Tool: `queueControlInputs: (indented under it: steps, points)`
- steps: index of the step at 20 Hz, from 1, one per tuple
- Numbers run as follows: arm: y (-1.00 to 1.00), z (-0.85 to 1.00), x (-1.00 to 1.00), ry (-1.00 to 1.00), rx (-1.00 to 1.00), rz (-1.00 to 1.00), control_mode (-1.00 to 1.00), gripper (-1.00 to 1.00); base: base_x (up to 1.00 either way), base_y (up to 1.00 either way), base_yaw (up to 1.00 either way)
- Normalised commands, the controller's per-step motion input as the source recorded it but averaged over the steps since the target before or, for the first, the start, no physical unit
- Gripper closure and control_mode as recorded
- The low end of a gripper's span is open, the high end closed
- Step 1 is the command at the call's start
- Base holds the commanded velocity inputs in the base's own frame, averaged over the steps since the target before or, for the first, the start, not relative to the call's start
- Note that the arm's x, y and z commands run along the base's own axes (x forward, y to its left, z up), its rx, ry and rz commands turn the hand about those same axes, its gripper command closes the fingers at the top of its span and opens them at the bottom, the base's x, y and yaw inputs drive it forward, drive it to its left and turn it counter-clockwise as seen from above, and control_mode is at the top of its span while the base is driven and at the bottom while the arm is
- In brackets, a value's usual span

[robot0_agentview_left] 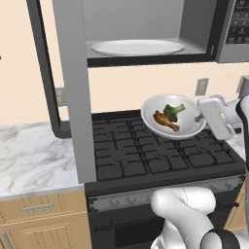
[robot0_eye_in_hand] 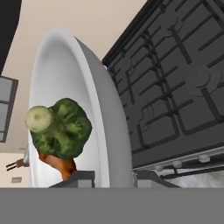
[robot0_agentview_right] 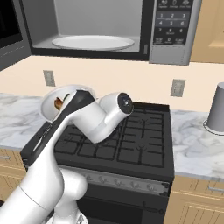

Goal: The microwave is finished heating the chicken drumstick and broccoli. Take the bowl containing the food and place it on the dining counter.

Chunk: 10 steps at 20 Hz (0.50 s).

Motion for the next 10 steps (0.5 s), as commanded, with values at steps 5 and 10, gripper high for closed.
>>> queueControlInputs:
  steps: [5,10]
  points:
    - [0.0,0.0,0.0,0.0,0.0,0.0,1.0,1.0,0.0,-0.41,0.14]
    - [0.0,0.0,0.0,0.0,0.0,0.0,1.0,1.0,-0.1,-0.45,0.34]
